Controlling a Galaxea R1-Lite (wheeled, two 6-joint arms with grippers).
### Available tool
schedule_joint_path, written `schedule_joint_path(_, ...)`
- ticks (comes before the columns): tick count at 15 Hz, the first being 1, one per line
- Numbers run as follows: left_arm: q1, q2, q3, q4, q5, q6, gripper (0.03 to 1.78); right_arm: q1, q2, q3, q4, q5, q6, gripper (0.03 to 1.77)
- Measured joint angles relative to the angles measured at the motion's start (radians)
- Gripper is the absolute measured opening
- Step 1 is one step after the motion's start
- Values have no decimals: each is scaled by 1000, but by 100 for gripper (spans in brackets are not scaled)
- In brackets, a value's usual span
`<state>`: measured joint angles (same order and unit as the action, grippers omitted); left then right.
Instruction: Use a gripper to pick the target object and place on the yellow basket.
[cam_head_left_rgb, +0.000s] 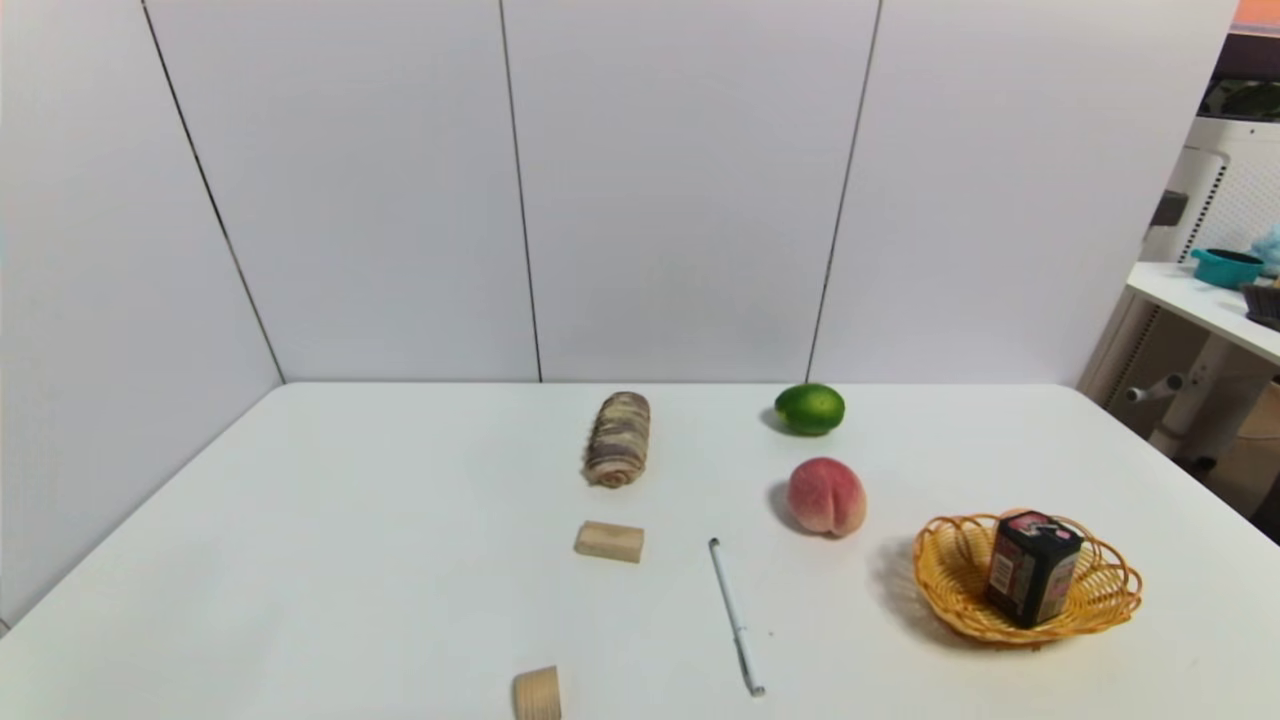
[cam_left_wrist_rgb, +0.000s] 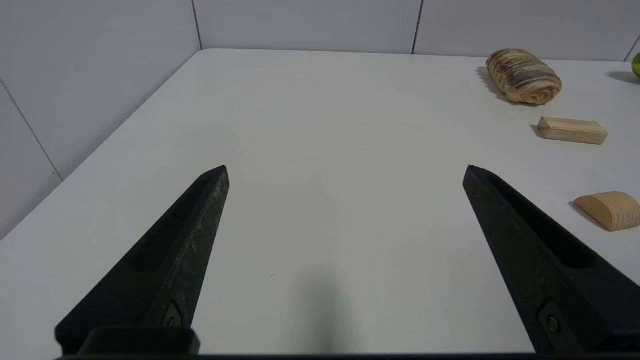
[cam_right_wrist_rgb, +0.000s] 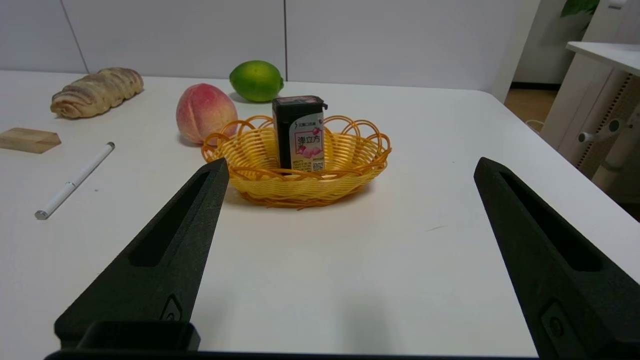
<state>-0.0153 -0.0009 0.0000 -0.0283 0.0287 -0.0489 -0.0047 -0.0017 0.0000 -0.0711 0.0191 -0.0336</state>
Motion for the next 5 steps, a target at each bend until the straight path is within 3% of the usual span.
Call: schedule_joint_path(5, 0, 0, 0, 0, 0, 1, 169, 0, 0, 0, 1, -1, 2, 169)
